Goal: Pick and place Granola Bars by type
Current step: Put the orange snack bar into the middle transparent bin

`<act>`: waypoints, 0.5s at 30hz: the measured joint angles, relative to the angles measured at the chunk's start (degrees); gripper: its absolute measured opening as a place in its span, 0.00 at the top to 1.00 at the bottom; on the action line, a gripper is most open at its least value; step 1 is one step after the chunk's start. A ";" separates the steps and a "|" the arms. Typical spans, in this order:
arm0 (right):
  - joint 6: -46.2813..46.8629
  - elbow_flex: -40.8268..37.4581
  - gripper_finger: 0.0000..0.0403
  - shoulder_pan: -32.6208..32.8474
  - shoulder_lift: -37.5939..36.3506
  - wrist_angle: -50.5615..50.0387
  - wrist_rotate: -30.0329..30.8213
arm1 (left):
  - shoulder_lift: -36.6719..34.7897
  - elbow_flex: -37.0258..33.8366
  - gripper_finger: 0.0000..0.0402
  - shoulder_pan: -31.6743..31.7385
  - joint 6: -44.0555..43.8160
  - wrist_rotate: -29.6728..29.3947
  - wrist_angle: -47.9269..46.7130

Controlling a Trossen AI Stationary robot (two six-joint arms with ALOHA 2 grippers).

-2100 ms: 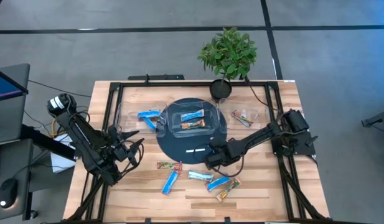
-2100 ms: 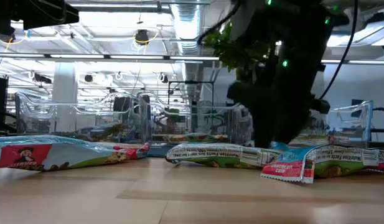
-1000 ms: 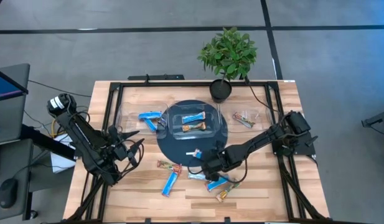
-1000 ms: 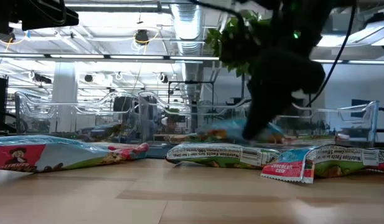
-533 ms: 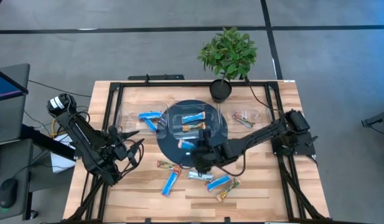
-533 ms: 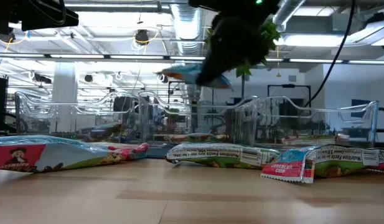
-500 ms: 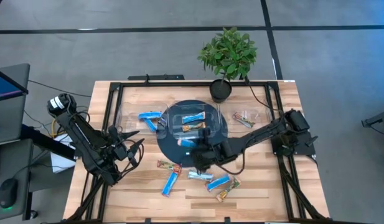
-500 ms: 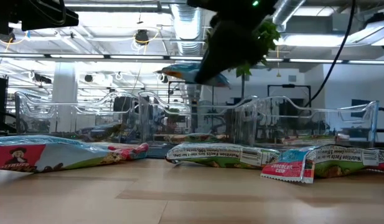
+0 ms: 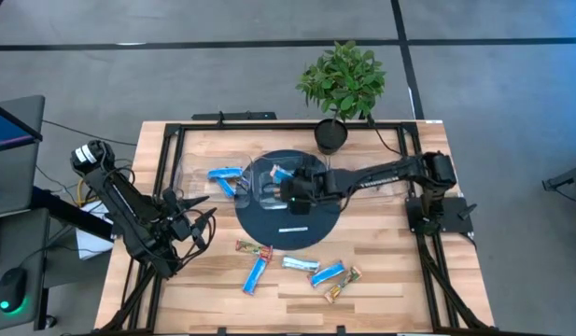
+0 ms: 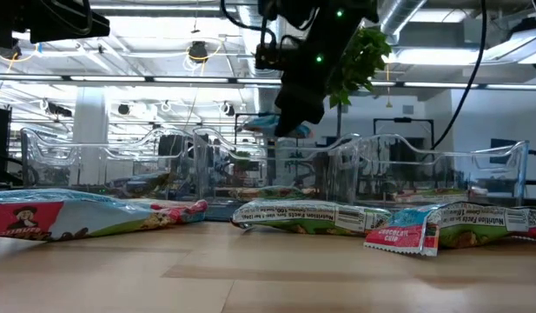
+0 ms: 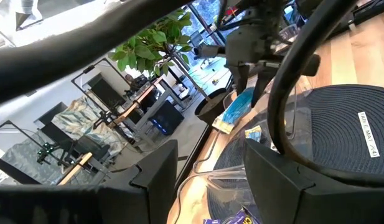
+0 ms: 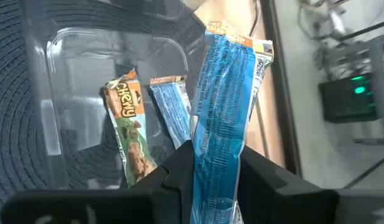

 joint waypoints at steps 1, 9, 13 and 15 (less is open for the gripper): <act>0.02 0.00 0.78 -0.59 0.00 0.00 -0.87 | 0.00 0.00 0.56 0.00 0.00 0.01 0.00; 1.59 0.00 0.78 -4.22 0.00 0.07 -4.59 | 0.00 0.00 0.56 0.00 0.02 0.03 0.00; 1.66 0.00 0.78 -5.14 0.00 0.04 -4.49 | 0.00 -0.02 0.56 0.00 0.02 0.03 0.00; 1.66 0.00 0.78 -5.52 0.00 0.07 -4.54 | 0.00 -0.02 0.56 -0.01 0.04 0.05 0.00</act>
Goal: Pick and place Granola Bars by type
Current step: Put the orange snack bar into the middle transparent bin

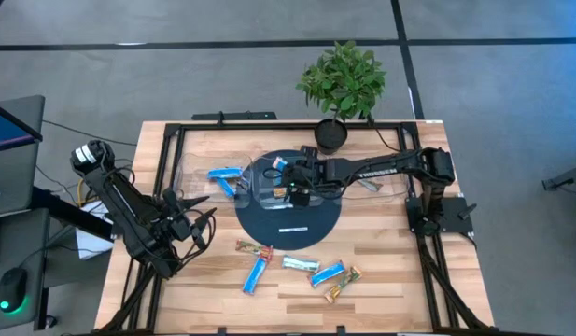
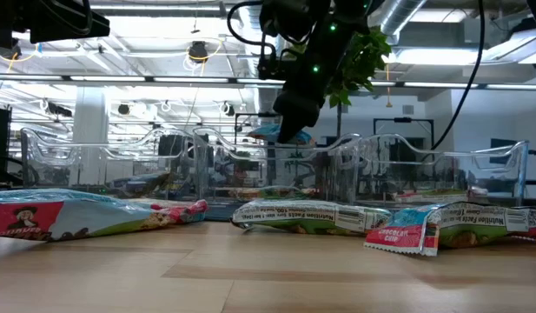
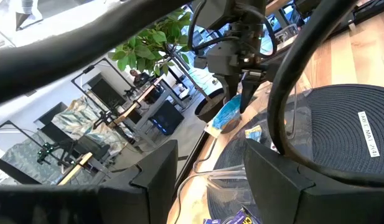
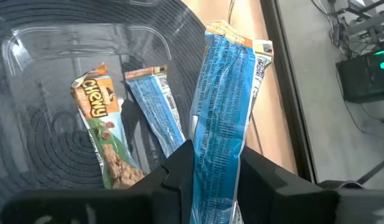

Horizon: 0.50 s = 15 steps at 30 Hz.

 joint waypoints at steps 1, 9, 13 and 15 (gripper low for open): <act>0.00 0.00 0.78 -0.01 0.00 -0.02 -0.02 | 0.00 0.00 0.56 0.01 -0.01 0.01 -0.01; 0.48 0.00 0.61 0.01 0.00 0.00 -0.08 | 0.00 0.00 0.56 0.01 0.00 0.03 0.00; 1.36 0.00 0.44 0.01 0.00 -0.02 0.04 | 0.00 0.00 0.56 0.01 0.00 0.05 0.00; 1.23 0.00 0.37 0.49 -0.01 -0.03 0.21 | 0.00 0.00 0.56 0.01 0.00 0.05 0.00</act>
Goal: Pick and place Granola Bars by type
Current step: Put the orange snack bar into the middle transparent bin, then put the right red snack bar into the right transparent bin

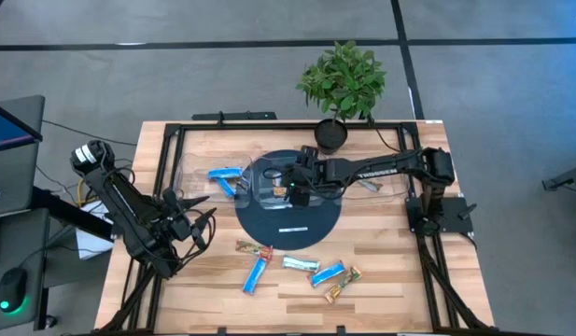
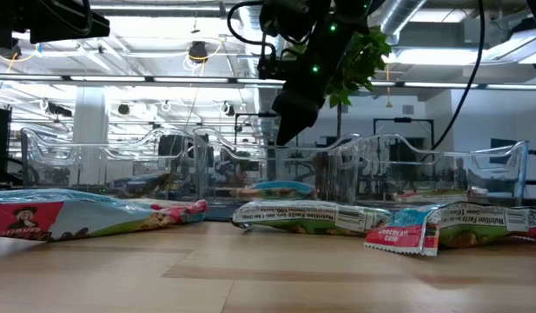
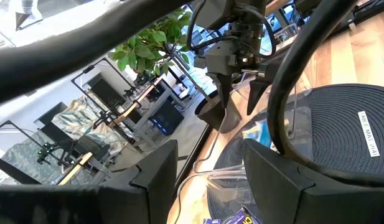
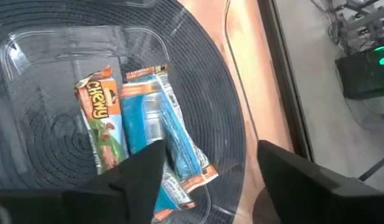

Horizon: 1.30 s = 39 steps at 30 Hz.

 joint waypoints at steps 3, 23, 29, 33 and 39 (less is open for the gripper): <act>-2.17 0.00 0.33 1.85 -0.69 0.02 0.77 | 0.00 0.00 0.56 0.00 0.02 0.00 0.00; 18.14 -3.19 0.33 28.03 -16.24 -15.73 20.49 | 0.04 -0.02 0.56 0.00 14.63 5.44 13.25; 24.61 -15.35 0.33 35.94 -23.26 -6.72 27.60 | 0.04 -0.02 0.56 0.08 25.27 9.22 21.15; 27.19 -24.31 0.33 37.93 -25.24 4.84 25.95 | 0.04 -0.02 0.56 0.65 32.92 10.18 27.49; 27.26 -32.13 0.33 37.94 -23.55 21.28 18.77 | 0.03 -0.02 0.56 3.74 40.93 16.35 33.69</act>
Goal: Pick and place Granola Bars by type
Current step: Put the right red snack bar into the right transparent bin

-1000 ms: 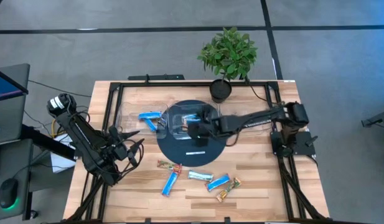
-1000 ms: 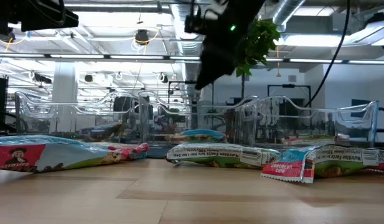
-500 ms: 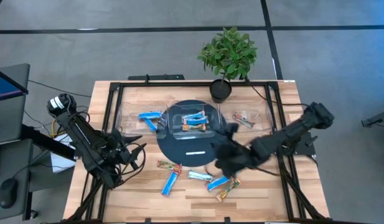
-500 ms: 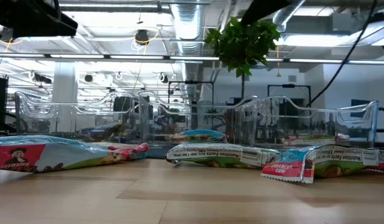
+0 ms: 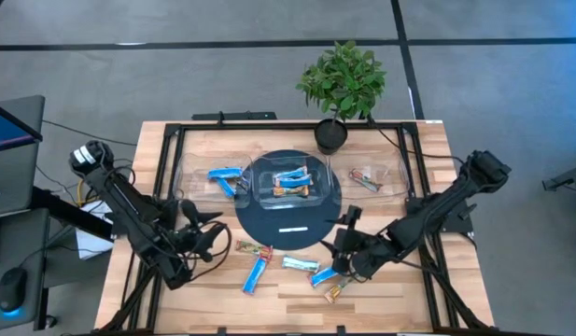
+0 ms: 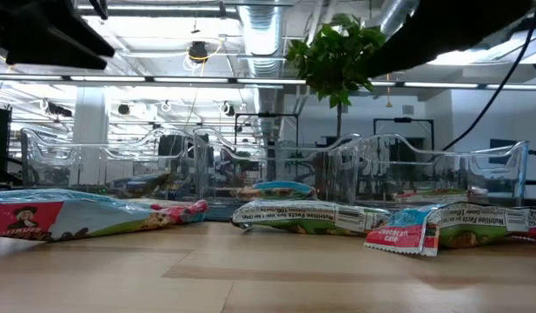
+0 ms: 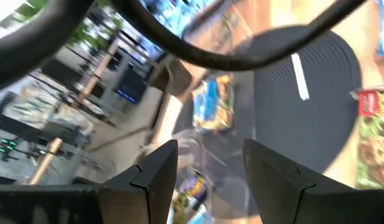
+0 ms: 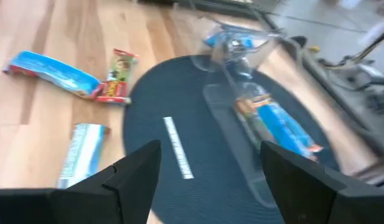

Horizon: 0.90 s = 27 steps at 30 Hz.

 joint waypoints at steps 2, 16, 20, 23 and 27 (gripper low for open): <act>-0.29 -0.54 0.33 -0.02 0.72 2.38 -1.02 | 0.01 0.00 0.56 1.37 2.38 2.96 2.25; 4.75 -0.57 0.33 2.58 0.72 8.63 -23.04 | 0.01 -4.27 0.56 12.54 35.60 28.06 32.71; 6.98 -0.57 0.33 4.43 0.72 8.72 -24.71 | 0.01 -6.25 0.56 15.98 43.42 36.44 39.73; 9.51 -0.57 0.33 6.04 0.72 8.71 -24.82 | 0.01 -6.56 0.56 18.60 45.87 41.49 41.65; 11.15 -0.57 0.33 7.27 0.74 8.69 -24.26 | 0.01 -6.58 0.56 21.89 47.59 46.91 42.62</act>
